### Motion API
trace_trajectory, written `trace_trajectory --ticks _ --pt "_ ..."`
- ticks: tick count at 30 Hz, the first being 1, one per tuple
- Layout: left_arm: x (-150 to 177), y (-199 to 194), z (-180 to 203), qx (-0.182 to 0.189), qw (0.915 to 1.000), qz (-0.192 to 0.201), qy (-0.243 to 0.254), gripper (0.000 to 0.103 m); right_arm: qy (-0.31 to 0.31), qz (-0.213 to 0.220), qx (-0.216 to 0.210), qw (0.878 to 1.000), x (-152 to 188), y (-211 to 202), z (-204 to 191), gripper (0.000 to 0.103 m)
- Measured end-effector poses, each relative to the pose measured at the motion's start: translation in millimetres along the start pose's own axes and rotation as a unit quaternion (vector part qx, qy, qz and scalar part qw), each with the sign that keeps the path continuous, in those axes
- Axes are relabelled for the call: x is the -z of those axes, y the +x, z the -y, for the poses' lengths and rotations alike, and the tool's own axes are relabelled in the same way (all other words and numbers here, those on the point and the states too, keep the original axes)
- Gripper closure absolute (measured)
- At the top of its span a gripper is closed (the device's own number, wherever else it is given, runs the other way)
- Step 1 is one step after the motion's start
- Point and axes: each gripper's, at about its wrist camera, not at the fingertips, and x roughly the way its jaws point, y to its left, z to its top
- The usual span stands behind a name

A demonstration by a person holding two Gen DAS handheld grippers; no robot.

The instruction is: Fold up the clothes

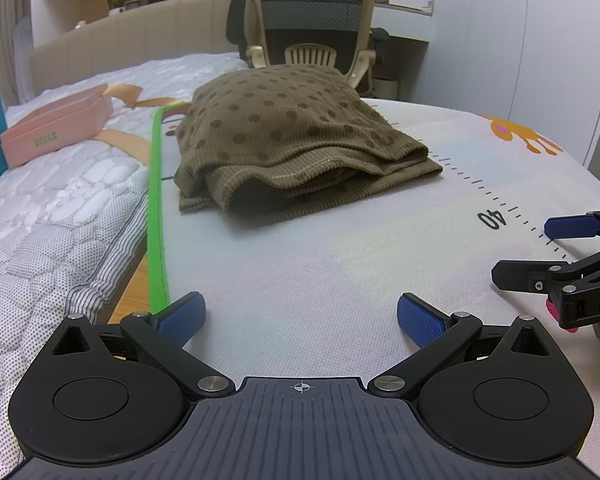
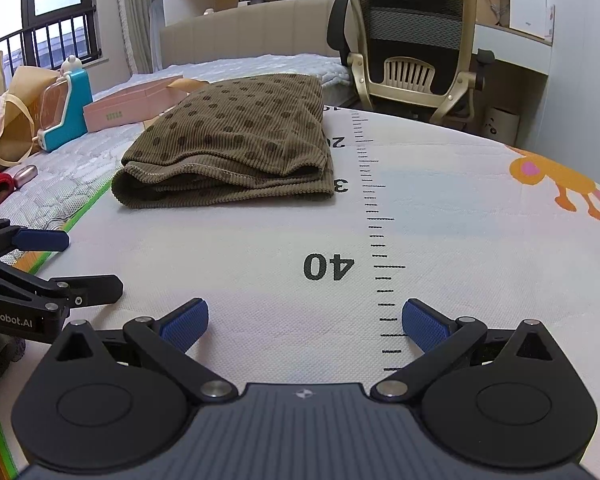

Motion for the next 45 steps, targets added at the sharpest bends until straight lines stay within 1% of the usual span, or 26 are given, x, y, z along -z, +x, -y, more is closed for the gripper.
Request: trace_trajectory --ticks 45 --pt "0.6 0.0 1.9 -0.001 1.0 0.0 -0.001 0.0 0.009 0.004 -0.007 1.0 0.2 -0.9 2.1 0.0"
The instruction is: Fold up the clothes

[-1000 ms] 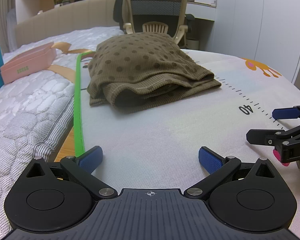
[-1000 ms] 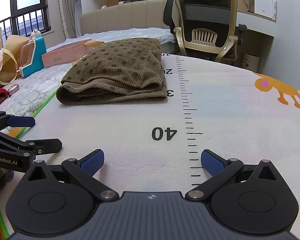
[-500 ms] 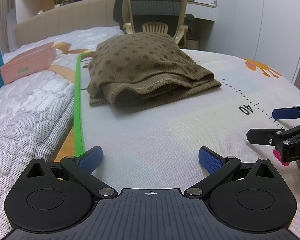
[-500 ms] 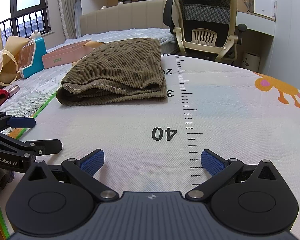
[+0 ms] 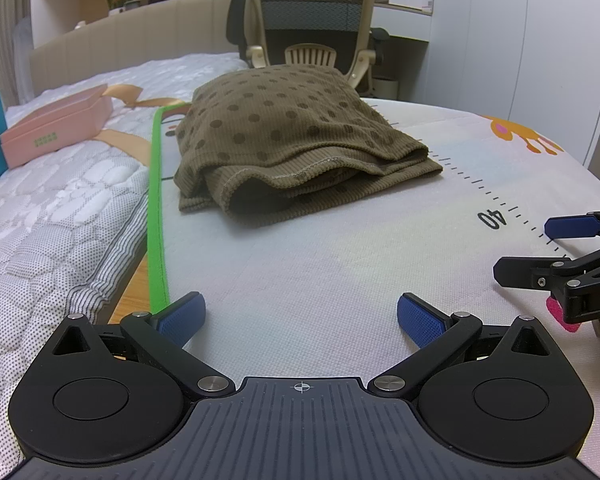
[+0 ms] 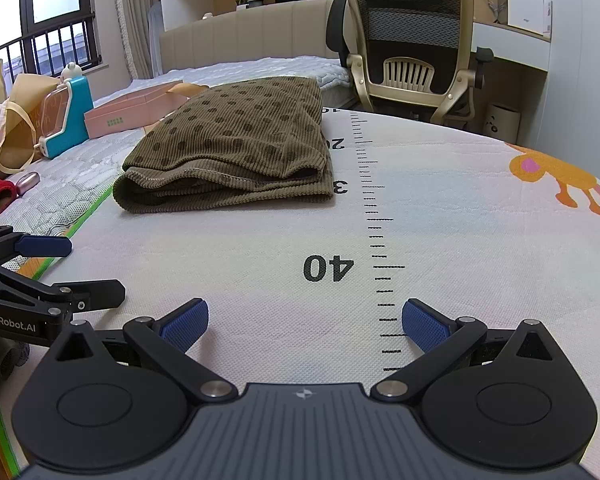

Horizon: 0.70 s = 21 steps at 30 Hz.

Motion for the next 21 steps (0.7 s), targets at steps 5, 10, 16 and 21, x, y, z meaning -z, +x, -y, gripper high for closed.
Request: trace_trajectory --ticks 5,10,16,21 --pt "0.1 -0.1 0.1 0.0 1.0 0.0 0.0 0.0 0.001 0.0 -0.001 1.0 -0.1 0.2 0.5 0.0" --pt "0.2 0.0 0.2 0.0 1.0 0.0 0.0 0.0 0.002 0.001 -0.003 1.0 -0.5 0.1 1.4 0.0" --pt "0.2 0.1 0.0 0.0 1.0 0.0 0.0 0.0 0.003 0.002 -0.003 1.0 -0.3 0.0 2.0 0.0" --pt "0.2 0.2 -0.3 0.0 1.0 0.0 0.0 0.0 0.004 0.002 -0.004 1.0 -0.3 -0.4 2.5 0.0"
